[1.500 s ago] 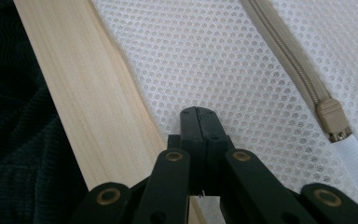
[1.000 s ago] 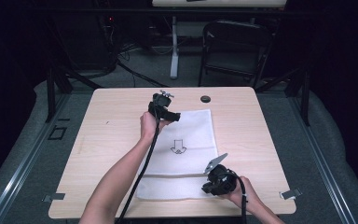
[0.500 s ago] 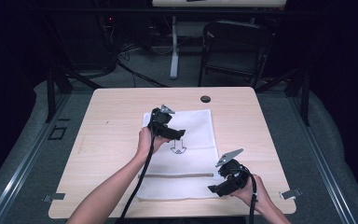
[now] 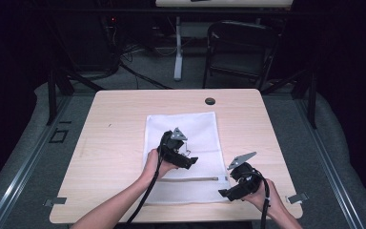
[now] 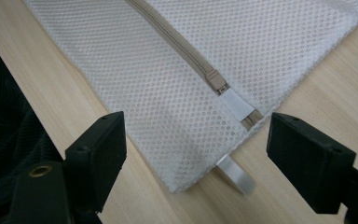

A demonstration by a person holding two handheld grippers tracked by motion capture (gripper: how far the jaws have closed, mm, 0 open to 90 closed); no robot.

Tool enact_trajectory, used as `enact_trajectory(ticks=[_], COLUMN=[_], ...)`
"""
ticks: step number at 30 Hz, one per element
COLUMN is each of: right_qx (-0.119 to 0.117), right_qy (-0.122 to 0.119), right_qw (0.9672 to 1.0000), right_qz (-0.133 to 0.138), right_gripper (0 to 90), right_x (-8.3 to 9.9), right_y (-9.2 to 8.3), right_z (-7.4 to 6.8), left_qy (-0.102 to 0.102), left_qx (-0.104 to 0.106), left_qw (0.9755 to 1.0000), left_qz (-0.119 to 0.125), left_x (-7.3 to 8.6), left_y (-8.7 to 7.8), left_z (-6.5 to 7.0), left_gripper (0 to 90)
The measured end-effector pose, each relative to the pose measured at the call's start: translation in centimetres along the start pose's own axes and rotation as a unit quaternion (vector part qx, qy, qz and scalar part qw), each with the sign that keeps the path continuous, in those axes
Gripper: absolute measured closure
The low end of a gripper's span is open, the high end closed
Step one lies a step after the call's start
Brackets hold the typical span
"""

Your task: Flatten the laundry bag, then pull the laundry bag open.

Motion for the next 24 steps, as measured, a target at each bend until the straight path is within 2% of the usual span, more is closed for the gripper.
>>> enact_trajectory(ticks=[5, 8, 10, 13, 16, 20, 21, 22, 23, 24], right_qx=[0.006, 0.008, 0.013, 0.014, 0.017, 0.016, 0.020, 0.019, 0.021, 0.024], right_qy=[-0.005, 0.006, 0.003, 0.009, 0.012, 0.018, 0.018, 0.016, 0.019, 0.022], right_qw=[1.0000, 0.9999, 0.9999, 0.9998, 0.9996, 0.9995, 0.9995, 0.9995, 0.9994, 0.9992], right_qz=[0.006, 0.005, 0.010, 0.007, 0.019, 0.018, 0.019, 0.019, 0.023, 0.023], right_gripper=[19.9, 20.6, 21.4, 22.9, 27.0, 40.2, 48.0, 51.8, 58.8, 65.6], right_x=[0.0, 0.3, 0.4, 0.6, 0.5, 0.5, 0.5, 0.5, 0.5, 0.5], right_y=[-0.3, -0.4, -0.6, -0.6, -0.8, -0.6, -0.6, -0.6, -0.5, -0.4], right_z=[0.2, 0.3, 0.6, 0.6, 0.8, 1.0, 1.0, 1.0, 1.1, 1.1], left_qy=[0.002, 0.013, 0.016, 0.024, 0.032, 0.047, 0.049, 0.052, 0.055, 0.060], left_qx=[0.013, 0.017, 0.024, 0.027, 0.033, 0.046, 0.046, 0.053, 0.046, 0.056], left_qw=[0.9999, 0.9997, 0.9995, 0.9994, 0.9989, 0.9977, 0.9976, 0.9971, 0.9971, 0.9963], left_qz=[-0.002, -0.008, -0.009, -0.004, -0.007, -0.016, -0.016, -0.020, -0.024, -0.027], left_x=[0.3, 0.5, 0.4, 0.3, 0.3, 0.5, 0.6, 0.7, 0.8, 0.9], left_y=[0.3, 0.3, 0.3, 0.5, 0.8, 1.7, 2.0, 2.2, 2.5, 2.8], left_z=[0.8, 1.2, 1.6, 2.2, 3.0, 4.1, 4.3, 4.6, 4.7, 5.0], left_gripper=[7.4, 7.4, 7.4, 7.6, 7.9, 8.8, 9.4, 9.1, 9.3, 9.6])
Point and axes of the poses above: each handheld gripper's, and its own axes: y roughly forward along the jaws, x roughly out of its underside, z roughly to its right, the point moved 9 cm from there along y, roughly forward along the jaws, and after that the axes turned 3 degrees about y, right-handed, at the moved point
